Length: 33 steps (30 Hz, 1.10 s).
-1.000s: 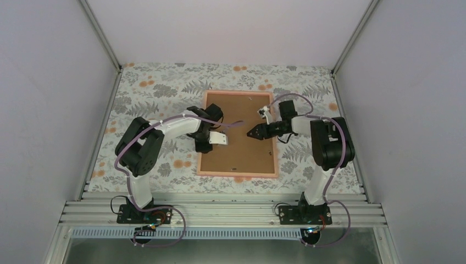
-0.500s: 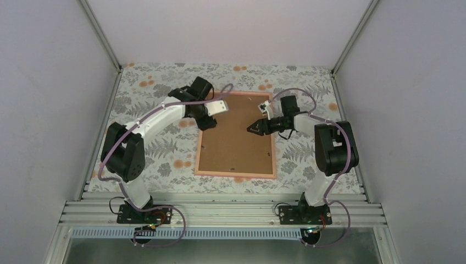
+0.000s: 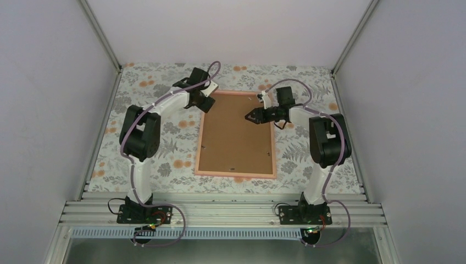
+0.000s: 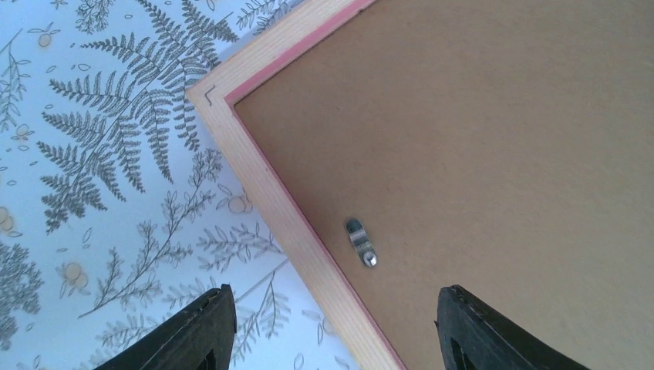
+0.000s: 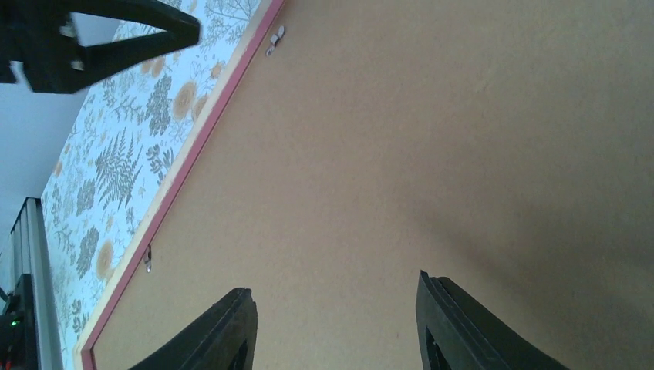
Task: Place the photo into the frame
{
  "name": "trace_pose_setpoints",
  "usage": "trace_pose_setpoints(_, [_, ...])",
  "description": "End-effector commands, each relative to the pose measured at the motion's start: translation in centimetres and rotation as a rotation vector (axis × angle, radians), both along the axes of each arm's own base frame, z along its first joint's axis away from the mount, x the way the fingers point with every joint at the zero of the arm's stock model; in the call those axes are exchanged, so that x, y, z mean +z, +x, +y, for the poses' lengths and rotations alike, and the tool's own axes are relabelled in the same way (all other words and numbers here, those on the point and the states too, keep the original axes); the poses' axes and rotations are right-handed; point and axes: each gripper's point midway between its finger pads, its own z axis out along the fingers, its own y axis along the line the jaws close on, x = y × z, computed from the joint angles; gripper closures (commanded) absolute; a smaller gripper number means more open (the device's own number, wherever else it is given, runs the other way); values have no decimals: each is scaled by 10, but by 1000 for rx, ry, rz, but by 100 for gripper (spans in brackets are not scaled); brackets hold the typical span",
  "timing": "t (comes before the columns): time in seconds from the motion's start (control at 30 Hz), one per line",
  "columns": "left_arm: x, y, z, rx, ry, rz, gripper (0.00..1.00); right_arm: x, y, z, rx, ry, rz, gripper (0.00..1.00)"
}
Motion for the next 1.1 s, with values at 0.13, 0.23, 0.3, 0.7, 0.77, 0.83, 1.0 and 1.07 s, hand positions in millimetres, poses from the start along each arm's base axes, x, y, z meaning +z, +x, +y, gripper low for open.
trace_pose_setpoints(0.13, [-18, 32, -4, 96, -40, 15, 34, -6, 20, 24, 9, 8, -28, 49])
trace_pose_setpoints(0.23, [-31, 33, -5, 98, -39, 44, 34, -15, 21, 27, 13, -1, -23, 49])
trace_pose_setpoints(0.3, [-37, 35, -6, 100, -39, 55, 34, -21, 21, 28, 13, -5, -14, 49])
trace_pose_setpoints(0.7, [-65, 32, 13, 119, 11, 114, 38, -56, 11, 22, -8, -23, 90, 52])
trace_pose_setpoints(0.77, [-67, 31, 17, 125, 29, 112, 41, -56, 12, 20, -17, -21, 94, 53])
trace_pose_setpoints(0.83, [-67, 32, 22, 135, 48, 105, 44, -57, 14, 18, -26, -27, 96, 54])
trace_pose_setpoints(1.0, [-68, 36, 31, 161, 84, 101, 52, -62, 14, 11, -47, -48, 99, 56])
trace_pose_setpoints(1.07, [-67, 36, 31, 158, 93, 104, 55, -63, 14, 9, -53, -53, 100, 56])
